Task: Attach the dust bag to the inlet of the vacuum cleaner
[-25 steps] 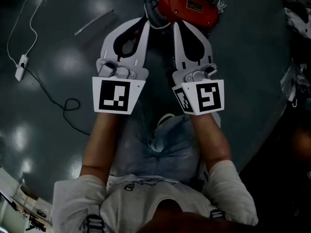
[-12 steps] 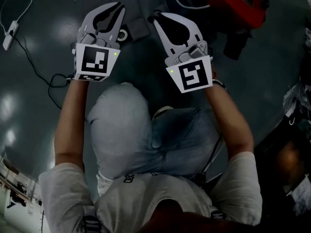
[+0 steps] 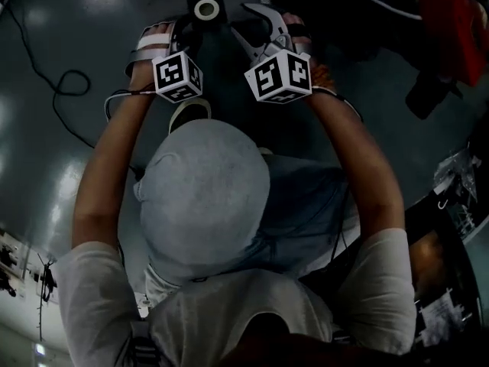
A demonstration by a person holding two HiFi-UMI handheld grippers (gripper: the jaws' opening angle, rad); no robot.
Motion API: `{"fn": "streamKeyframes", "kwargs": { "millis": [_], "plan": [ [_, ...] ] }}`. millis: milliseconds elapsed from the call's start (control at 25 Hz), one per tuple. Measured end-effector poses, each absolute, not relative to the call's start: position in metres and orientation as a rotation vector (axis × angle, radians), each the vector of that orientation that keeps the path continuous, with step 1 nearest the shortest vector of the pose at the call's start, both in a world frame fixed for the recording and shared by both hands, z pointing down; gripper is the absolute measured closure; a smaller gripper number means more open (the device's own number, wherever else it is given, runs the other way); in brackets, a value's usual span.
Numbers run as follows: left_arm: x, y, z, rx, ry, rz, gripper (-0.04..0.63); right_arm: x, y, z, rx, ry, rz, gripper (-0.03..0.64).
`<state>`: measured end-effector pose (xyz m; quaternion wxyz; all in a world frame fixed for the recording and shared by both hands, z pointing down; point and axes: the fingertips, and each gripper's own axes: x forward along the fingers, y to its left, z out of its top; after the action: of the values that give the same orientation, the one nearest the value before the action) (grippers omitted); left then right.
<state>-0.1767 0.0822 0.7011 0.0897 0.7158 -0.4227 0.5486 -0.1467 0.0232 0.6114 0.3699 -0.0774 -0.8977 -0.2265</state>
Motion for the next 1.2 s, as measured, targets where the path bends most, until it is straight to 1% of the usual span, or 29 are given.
{"fn": "streamKeyframes", "kwargs": {
  "millis": [80, 200, 400, 480, 600, 640, 840, 1000, 1200],
  "plan": [
    [-0.176, 0.091, 0.726, 2.093, -1.223, 1.731, 0.321, -0.146, 0.032, 0.636, -0.239, -2.259, -0.601, 0.443],
    [-0.177, 0.092, 0.749, 2.033, -1.207, 1.803, 0.321, -0.141, 0.038, 0.666, -0.269, -2.207, -0.611, 0.443],
    [-0.179, 0.095, 0.758, 2.013, -1.121, 1.841, 0.333, -0.138, 0.044, 0.691, -0.274, -2.158, -0.598, 0.443],
    [-0.175, 0.096, 0.76, 2.029, -1.078, 1.841, 0.385, -0.137, 0.045, 0.698, -0.28, -2.144, -0.603, 0.443],
    [-0.169, 0.102, 0.764, 2.041, -1.042, 1.861, 0.492, -0.135, 0.045, 0.707, -0.284, -2.126, -0.594, 0.443],
    [-0.17, 0.103, 0.764, 2.039, -1.049, 1.871, 0.545, -0.134, 0.045, 0.709, -0.283, -2.122, -0.586, 0.443],
    [-0.173, 0.102, 0.761, 2.025, -1.03, 1.879, 0.586, -0.126, 0.048, 0.717, -0.291, -2.092, -0.581, 0.443],
    [-0.176, 0.101, 0.748, 2.031, -1.012, 1.869, 0.592, -0.125, 0.051, 0.718, -0.307, -2.077, -0.638, 0.443],
    [-0.176, 0.098, 0.722, 2.06, -1.0, 1.825, 0.592, -0.139, 0.054, 0.712, -0.322, -2.059, -0.788, 0.443]
  ]
}}
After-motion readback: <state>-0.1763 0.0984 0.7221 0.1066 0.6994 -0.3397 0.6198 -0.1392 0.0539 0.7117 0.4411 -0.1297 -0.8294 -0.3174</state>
